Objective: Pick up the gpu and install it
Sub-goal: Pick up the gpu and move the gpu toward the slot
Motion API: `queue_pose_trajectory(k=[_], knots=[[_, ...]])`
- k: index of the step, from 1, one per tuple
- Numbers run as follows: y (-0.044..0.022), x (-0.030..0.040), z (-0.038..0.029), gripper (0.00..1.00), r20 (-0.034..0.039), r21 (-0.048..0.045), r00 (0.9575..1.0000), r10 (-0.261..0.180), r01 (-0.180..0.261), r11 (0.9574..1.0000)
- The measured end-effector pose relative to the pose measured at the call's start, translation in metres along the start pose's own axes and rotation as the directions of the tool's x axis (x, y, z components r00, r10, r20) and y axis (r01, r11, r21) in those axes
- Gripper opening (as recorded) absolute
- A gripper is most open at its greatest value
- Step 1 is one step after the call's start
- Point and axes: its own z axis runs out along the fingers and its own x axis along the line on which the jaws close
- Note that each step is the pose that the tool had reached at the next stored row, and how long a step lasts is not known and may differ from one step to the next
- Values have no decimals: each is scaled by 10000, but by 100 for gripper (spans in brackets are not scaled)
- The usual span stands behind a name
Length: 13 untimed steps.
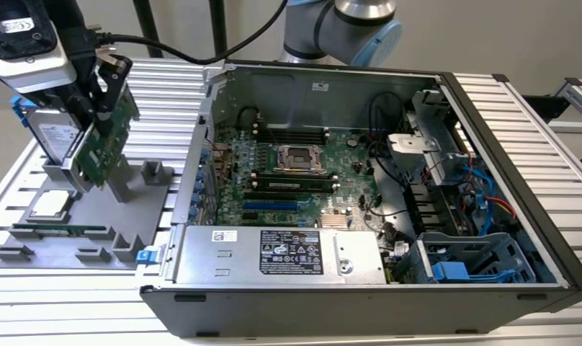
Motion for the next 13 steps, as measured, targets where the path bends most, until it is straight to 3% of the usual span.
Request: queue_pose_trajectory(k=[13], knots=[[9, -4, -162, 0, 0, 1, 10000, 0, 0, 10000]])
